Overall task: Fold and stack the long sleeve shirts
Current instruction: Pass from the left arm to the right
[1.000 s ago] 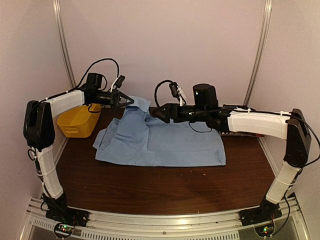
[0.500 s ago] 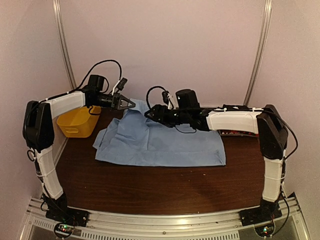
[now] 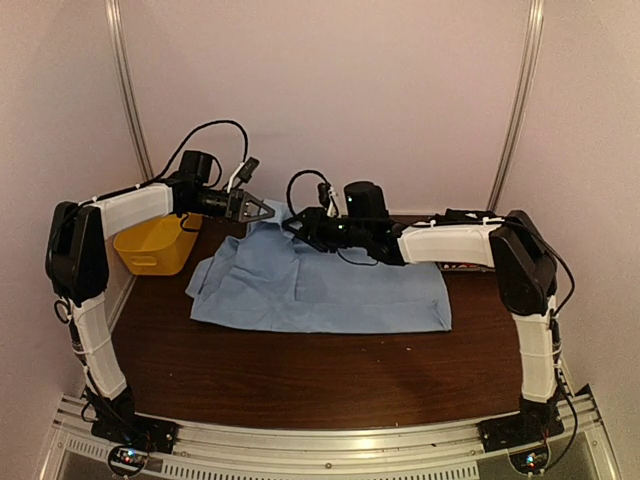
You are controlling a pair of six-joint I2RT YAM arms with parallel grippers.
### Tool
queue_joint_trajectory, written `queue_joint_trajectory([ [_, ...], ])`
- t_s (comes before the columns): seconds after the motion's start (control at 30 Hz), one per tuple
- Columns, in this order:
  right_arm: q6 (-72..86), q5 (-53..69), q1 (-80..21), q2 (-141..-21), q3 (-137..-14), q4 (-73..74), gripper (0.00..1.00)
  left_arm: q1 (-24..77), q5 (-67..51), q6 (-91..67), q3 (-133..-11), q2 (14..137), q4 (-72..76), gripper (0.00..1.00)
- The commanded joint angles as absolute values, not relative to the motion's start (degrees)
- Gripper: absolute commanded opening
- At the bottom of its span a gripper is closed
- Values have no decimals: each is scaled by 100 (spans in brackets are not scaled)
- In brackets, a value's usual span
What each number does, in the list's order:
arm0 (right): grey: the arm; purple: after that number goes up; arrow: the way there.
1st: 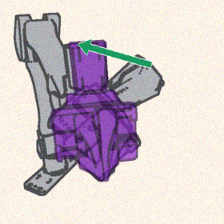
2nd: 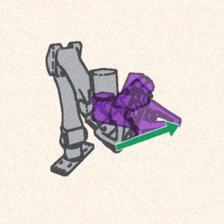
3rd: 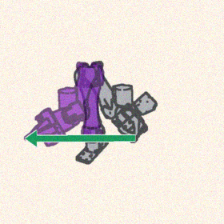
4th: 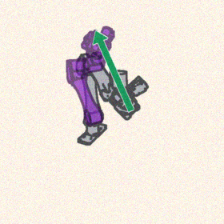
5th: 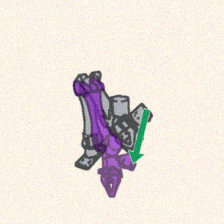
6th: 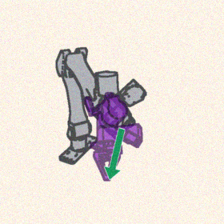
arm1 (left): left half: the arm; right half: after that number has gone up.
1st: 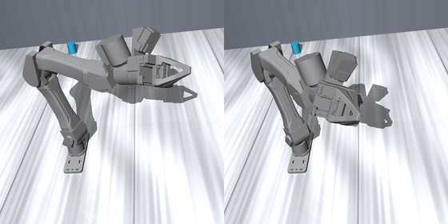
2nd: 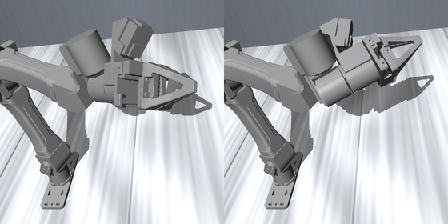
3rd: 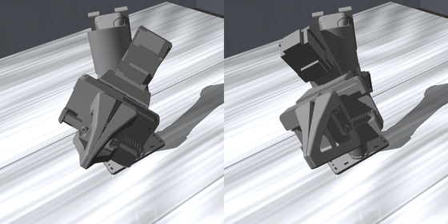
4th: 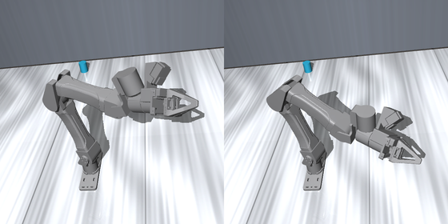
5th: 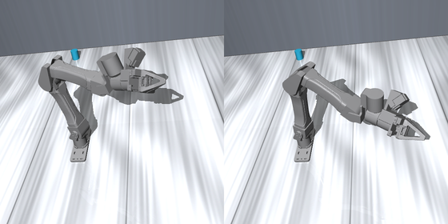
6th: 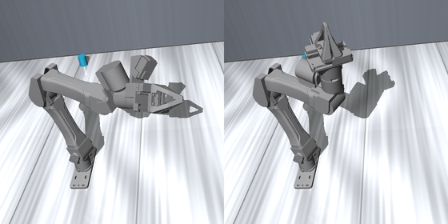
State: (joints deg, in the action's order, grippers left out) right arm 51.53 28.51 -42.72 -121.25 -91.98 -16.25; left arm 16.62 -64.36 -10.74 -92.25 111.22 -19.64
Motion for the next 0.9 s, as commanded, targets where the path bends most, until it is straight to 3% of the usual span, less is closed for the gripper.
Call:
queue_joint_trajectory([
  [0.0, 5429, 3024, -4230, -12348, -9380, -2087, 47, 1705, -6520, -933, -9185, 10951, -1889, 0],
  [0.13, 5462, 2974, -4194, -12390, -9352, -2147, 36, 1705, -6509, -916, -9176, 10956, -1889, 0],
  [0.37, 5599, 2978, -4113, -12397, -9238, -2374, 0, 1705, -6464, -880, -9150, 10966, -1892, 0],
  [0.5, 5633, 2988, -4071, -12285, -9122, -2450, 0, 1705, -6316, -858, -9133, 10977, -1924, 1],
  [0.73, 6017, 3148, -3908, -11906, -8752, -2927, 0, 1689, -5343, -961, -9113, 10916, -1911, 31],
  [0.87, 6145, 3212, -3836, -11831, -8952, -2922, 0, 1562, -4758, -1337, -8656, 10647, -1411, 42],
])
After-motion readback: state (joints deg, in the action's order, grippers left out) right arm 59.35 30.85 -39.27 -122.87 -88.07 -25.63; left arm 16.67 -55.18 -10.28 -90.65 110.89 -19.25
